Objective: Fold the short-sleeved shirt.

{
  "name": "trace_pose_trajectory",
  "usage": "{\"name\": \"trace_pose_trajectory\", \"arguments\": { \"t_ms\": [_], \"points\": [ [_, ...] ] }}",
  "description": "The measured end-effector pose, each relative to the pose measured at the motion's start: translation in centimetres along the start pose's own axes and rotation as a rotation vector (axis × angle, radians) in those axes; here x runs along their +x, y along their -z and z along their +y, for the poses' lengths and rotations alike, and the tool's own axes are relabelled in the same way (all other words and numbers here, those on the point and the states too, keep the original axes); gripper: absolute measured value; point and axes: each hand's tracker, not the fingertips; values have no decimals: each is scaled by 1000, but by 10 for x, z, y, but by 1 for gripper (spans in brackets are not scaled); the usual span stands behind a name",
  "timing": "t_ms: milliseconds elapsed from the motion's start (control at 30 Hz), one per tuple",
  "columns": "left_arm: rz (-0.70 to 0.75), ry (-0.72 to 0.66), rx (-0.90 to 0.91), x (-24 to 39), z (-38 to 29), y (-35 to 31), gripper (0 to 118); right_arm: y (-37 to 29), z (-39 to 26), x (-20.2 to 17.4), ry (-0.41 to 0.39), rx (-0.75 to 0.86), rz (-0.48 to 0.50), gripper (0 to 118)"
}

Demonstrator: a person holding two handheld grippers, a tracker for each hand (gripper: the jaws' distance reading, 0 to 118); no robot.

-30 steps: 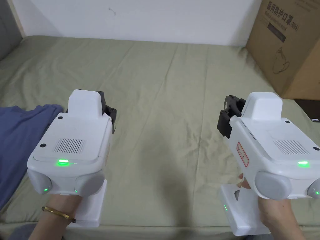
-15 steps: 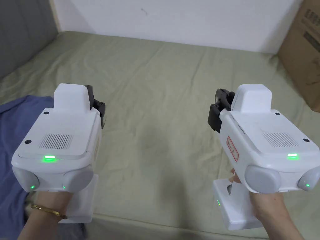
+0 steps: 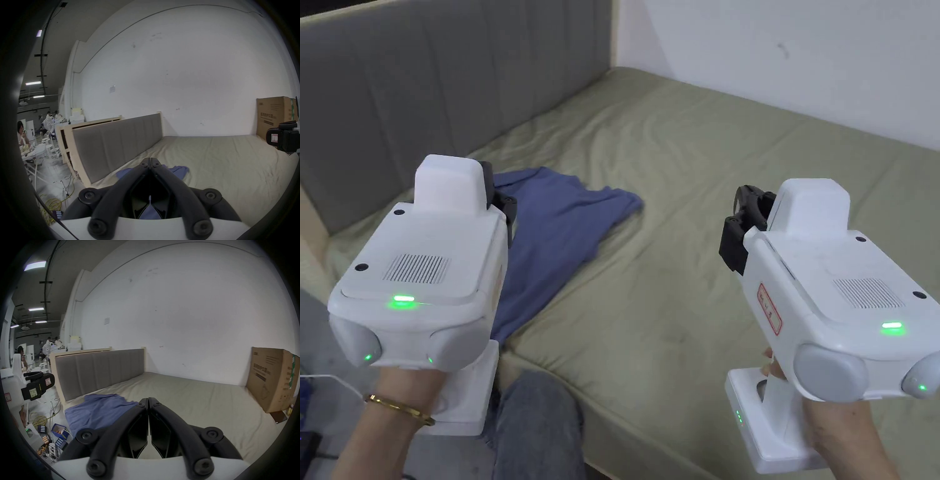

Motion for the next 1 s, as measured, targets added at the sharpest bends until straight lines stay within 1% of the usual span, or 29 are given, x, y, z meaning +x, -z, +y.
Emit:
{"name": "trace_pose_trajectory", "arguments": {
  "t_ms": [167, 333, 400, 433, 533, 567, 633, 767, 833, 933, 1000],
  "points": [
    [43, -16, -13, -13, -8, -6, 0, 4, -1, -13, -6, -8, 51, 0],
    [37, -46, -50, -16, -13, 4, 0, 6, -3, -14, -11, -18, 61, 0],
    [17, -45, -86, -17, -12, 17, 15, 8, -3, -12, -14, -24, 62, 0],
    [-10, -49, -117, -18, -12, 27, 25, 8, -4, -11, -16, -27, 63, 0],
    [-63, -43, -200, -18, -7, 64, 98, 11, -6, -5, -15, -33, 58, 0],
    [-69, -38, -221, -17, -6, 79, 118, 11, -7, -3, -13, -36, 55, 0],
    [-95, -33, -210, -18, 3, 107, 118, 16, -8, 3, -3, -47, 47, 0],
    [-179, -31, -342, -12, 14, 182, 118, 29, -12, 15, 2, -79, 26, 0],
    [-223, -32, -439, -8, 11, 231, 118, 39, -14, 23, 10, -99, 8, 0],
    [-268, 13, -594, 7, -9, 300, 118, 53, -17, 32, 16, -125, -12, 0],
    [-229, 48, -722, 17, -30, 344, 118, 63, -20, 38, 7, -144, -27, 0]
  ]
}}
